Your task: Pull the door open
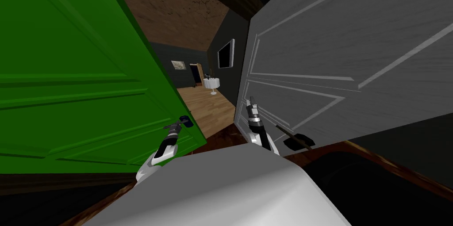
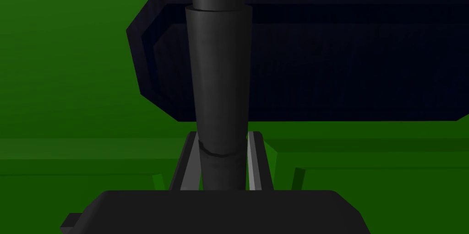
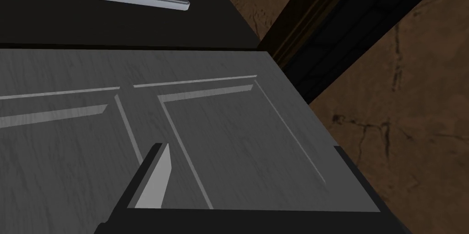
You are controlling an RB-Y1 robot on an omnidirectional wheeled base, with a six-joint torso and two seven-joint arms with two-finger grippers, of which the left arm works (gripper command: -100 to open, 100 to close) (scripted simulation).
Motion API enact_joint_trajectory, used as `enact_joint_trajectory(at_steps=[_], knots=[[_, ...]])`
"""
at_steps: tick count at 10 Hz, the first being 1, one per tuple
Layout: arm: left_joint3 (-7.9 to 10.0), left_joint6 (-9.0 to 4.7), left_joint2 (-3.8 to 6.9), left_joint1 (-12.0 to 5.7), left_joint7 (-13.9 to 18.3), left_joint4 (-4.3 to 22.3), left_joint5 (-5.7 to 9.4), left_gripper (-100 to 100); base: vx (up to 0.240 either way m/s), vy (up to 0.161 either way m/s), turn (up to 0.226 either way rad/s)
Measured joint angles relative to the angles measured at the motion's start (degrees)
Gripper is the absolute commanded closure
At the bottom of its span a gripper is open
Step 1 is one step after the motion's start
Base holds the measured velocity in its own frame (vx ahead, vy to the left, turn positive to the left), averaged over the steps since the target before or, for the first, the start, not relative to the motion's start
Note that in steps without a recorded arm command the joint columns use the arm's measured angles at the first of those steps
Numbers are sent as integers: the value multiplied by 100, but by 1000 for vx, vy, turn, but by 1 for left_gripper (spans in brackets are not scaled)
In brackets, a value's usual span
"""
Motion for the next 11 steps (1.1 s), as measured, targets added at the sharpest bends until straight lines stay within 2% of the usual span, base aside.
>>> enact_joint_trajectory(at_steps=[5, 7, 11], knots=[[43, 27, -17, 215, 26, -200, 15, 100, -266, 78, -257], [30, 42, -34, 270, 31, -241, 13, 100, -136, 14, -84], [-130, -84, 147, 436, 196, -350, 28, 100, -216, 28, -129]])
